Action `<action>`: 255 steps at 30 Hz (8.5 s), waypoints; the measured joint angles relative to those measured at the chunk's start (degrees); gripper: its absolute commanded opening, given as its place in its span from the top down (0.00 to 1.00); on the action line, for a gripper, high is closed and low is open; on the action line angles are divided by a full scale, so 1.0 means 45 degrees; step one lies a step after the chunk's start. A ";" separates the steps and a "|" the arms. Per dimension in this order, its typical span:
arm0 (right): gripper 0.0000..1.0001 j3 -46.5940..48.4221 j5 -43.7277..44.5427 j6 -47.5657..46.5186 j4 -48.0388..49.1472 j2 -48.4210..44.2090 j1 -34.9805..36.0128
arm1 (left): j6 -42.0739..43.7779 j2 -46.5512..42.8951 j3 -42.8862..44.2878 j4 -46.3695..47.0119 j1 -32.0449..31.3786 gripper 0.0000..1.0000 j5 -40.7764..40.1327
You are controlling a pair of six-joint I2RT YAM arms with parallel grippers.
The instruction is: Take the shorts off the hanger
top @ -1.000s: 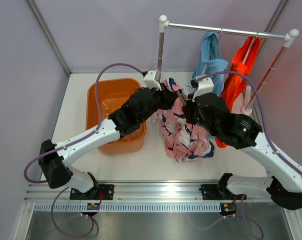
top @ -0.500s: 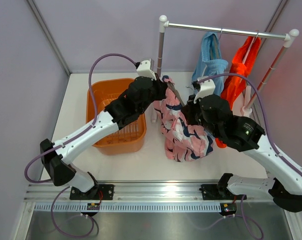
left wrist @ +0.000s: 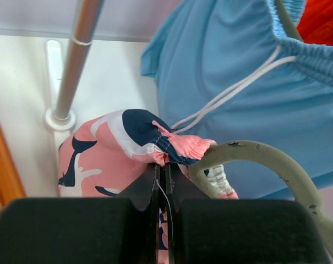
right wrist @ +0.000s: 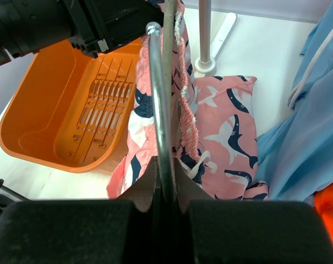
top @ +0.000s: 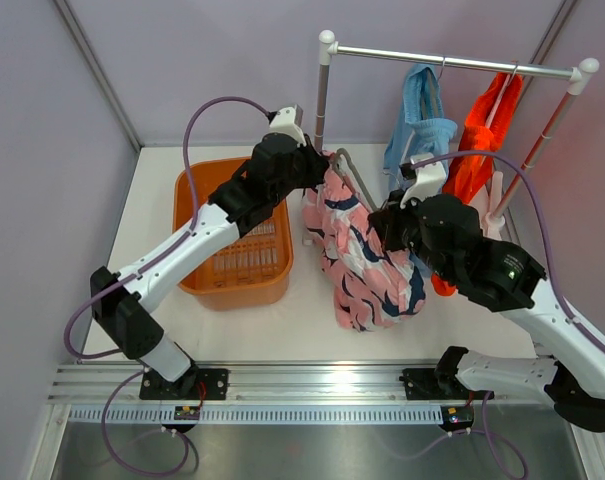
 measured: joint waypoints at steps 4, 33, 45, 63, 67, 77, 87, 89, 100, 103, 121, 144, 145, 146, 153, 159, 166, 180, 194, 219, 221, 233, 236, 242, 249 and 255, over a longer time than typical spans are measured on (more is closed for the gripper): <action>1.00 -0.0049 0.0340 -0.0117 0.0097 -0.0238 -0.0005 | 0.0325 0.0155 0.0141 0.0053 0.0053 1.00 0.0845; 1.00 0.3653 0.4367 -0.1292 0.2171 0.3648 -0.1977 | 0.6037 -0.4172 -0.0554 -0.1243 -0.7708 1.00 0.2676; 1.00 0.4274 0.4741 -0.1365 0.2472 0.3949 -0.2375 | 0.7844 -0.4095 0.1719 -0.2331 -0.8102 1.00 -0.0228; 1.00 0.2370 0.4619 -0.0442 0.1297 0.1093 -0.2521 | 1.1215 -0.3293 0.7062 0.1520 -0.1982 1.00 -0.6999; 1.00 0.2064 0.4357 -0.0243 0.0957 0.1161 -0.2521 | 1.0967 -0.2487 0.7898 0.1443 -0.0112 1.00 -0.7116; 1.00 0.1447 0.4046 -0.0044 0.0743 0.0986 -0.2521 | 0.8267 -0.0301 0.7402 -0.0903 0.2710 1.00 -0.6363; 1.00 0.0423 0.3949 0.0165 0.0743 0.0617 -0.2521 | 0.4619 -0.0675 0.0253 -0.1710 0.2739 1.00 -0.5348; 1.00 0.0253 0.3944 0.0185 0.0748 0.0486 -0.2521 | 0.3784 -0.0670 -0.0690 -0.1987 0.2837 1.00 -0.5202; 1.00 -0.0491 0.3483 0.0466 0.0724 0.0078 -0.2521 | 0.0262 0.1379 -0.1928 -0.2545 0.3803 0.94 -0.2293; 1.00 -0.0491 0.3220 0.0481 0.0636 0.0102 -0.2526 | -0.0325 0.1909 -0.2506 -0.2424 0.4177 0.90 -0.0928; 1.00 -0.0024 0.0884 -0.0272 0.0520 0.1200 -0.2540 | -0.0729 -0.0092 -0.3594 -0.2429 0.4779 0.01 0.1010; 1.00 0.4192 -0.4289 -0.2613 0.1982 0.5357 -0.6319 | 0.1457 -0.9005 -0.3502 -0.3560 0.4303 0.01 0.3308; 1.00 0.4682 -0.4303 -0.2657 0.2059 0.5756 -0.6387 | 0.1525 -0.9180 -0.3580 -0.3589 0.4303 0.01 0.3327; 1.00 0.5139 -0.4318 -0.2671 0.1991 0.6125 -0.6441 | 0.1637 -0.9394 -0.3672 -0.3628 0.4303 0.01 0.3337; 1.00 0.8553 -0.4027 -0.2880 0.1957 0.9020 -0.6484 | 0.2263 -0.9826 -0.4643 -0.3881 0.4303 0.01 0.3536; 1.00 1.0414 -0.3264 -0.2982 0.1817 1.0754 -0.6484 | 0.2574 -0.9874 -0.5202 -0.4187 0.4303 0.01 0.3696; 1.00 1.2842 -0.2550 -0.3099 0.1710 1.2318 -0.6494 | 0.2803 -1.0321 -0.5527 -0.4187 0.4303 0.01 0.3701; 1.00 1.2798 -0.2263 -0.3060 0.1637 1.2920 -0.6504 | 0.2939 -1.0302 -0.5901 -0.4104 0.4303 0.01 0.3808; 0.62 1.2055 -0.2317 -0.2754 0.1899 1.2682 -0.6509 | 0.2939 -1.0302 -0.6091 -0.3939 0.4303 0.01 0.3837; 0.56 1.0321 -0.0457 -0.2652 0.1627 0.8116 -0.6528 | 0.2939 -1.0205 -0.6256 -0.3939 0.4303 0.01 0.3832; 0.56 1.0273 -0.0102 -0.2759 0.1491 0.8150 -0.6591 | 0.2939 -1.0200 -0.6319 -0.3944 0.4303 0.01 0.3827; 0.60 0.9141 -0.0384 -0.2953 0.1637 0.8315 -0.8558 | 0.2939 -1.0122 -0.6353 -0.3944 0.4303 0.01 0.3827; 0.59 0.9078 -0.0665 -0.2973 0.1768 0.8369 -0.8791 | 0.2939 -1.0122 -0.6353 -0.3939 0.4303 0.01 0.3827; 0.58 0.9700 -0.1394 -0.3045 0.1802 0.9233 -0.8981 | 0.2939 -1.0117 -0.6353 -0.3944 0.4303 0.01 0.3827; 0.57 0.9826 -0.1642 -0.3152 0.1627 0.9831 -0.9029 | 0.2948 -1.0093 -0.6353 -0.3944 0.4303 0.01 0.3832; 0.58 0.9981 -0.1705 -0.3201 0.1569 1.0074 -0.9063 | 0.2953 -0.9967 -0.6358 -0.3944 0.4303 0.01 0.3832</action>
